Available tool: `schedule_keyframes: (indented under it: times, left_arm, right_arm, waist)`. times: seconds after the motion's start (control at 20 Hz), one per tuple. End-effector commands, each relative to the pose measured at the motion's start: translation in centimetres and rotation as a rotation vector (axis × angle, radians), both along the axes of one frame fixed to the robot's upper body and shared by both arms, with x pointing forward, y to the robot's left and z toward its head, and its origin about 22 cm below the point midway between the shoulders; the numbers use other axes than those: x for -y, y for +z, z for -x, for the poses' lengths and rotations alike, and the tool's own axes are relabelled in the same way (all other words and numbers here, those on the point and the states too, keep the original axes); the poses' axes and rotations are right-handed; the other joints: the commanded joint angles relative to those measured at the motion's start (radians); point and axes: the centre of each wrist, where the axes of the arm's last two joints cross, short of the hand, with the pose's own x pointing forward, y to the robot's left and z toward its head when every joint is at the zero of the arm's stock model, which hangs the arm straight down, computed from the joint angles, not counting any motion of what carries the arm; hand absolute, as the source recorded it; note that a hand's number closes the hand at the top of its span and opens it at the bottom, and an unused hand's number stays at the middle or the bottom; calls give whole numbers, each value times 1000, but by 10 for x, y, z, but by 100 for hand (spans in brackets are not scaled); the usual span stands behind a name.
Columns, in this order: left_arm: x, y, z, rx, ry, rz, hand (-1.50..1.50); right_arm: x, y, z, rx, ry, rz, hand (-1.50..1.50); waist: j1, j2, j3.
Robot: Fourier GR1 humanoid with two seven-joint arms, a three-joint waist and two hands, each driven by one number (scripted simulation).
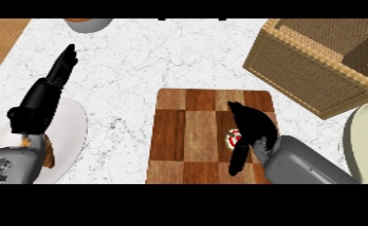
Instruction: Pick the cupcake from the cutting board and place it in the basket
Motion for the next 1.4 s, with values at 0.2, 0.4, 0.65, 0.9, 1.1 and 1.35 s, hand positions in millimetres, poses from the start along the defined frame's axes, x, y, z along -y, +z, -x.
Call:
schedule_keyframes:
  times: [0.2, 0.4, 0.65, 0.9, 1.1, 1.35]
  left_arm:
    - [2, 5, -7, 2, 5, -4, 0]
    - [-15, 9, 0, -5, -4, -18, 0]
    - [15, 9, -15, 2, -8, -5, 0]
    - [1, 2, 2, 9, 3, 2, 0]
    - [-16, 4, 3, -2, 22, 0, 0]
    - [-22, -5, 8, -3, 63, 1, 0]
  right_arm:
    - [7, -13, 15, -64, -61, 74, -150]
    - [0, -17, 1, -48, -94, 11, 150]
    - [8, -20, -2, -6, 12, 71, 150]
    - [8, -47, -5, 59, 32, 104, 150]
    - [125, -25, -11, 178, -96, 220, 150]
    - [275, 18, -11, 338, -372, 390, 150]
  waist:
    - [-4, 0, 0]
    - [3, 0, 0]
    - [0, 1, 0]
    - [6, 1, 0]
    - [-22, -4, 2]
    - [-69, 4, 8]
